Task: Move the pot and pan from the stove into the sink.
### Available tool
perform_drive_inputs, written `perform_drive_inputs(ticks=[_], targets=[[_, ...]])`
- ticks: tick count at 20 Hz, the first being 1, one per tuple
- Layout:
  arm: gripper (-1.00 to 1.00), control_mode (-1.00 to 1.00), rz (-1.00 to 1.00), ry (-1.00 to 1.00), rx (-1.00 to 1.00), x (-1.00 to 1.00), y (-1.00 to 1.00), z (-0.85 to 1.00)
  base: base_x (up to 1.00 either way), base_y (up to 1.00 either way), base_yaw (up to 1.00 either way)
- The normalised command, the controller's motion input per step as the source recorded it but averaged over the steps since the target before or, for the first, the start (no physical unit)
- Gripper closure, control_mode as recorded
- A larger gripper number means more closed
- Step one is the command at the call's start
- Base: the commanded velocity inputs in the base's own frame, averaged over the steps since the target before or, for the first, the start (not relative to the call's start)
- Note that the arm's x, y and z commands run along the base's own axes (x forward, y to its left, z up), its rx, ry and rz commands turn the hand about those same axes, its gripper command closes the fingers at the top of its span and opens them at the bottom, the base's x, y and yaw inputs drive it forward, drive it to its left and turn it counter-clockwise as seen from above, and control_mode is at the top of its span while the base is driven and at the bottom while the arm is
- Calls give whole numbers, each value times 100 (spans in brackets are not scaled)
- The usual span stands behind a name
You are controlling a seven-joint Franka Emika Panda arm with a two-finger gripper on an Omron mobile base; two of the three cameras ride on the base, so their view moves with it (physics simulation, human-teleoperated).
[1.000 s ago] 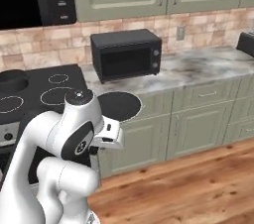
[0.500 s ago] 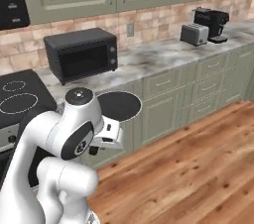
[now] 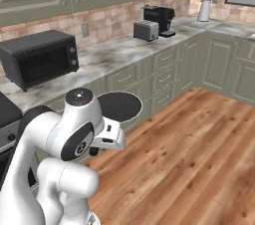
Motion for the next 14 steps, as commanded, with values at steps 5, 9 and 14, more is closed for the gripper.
perform_drive_inputs(ticks=[5, 9, 14], targets=[[100, 100, 0, 0, 0, 0, 0, 0, 0, -17, -43], [100, 100, 0, 0, 0, 0, 0, 0, 0, -21, -42], [100, 100, 0, 0, 0, 0, 0, 0, -2, -20, -35]])
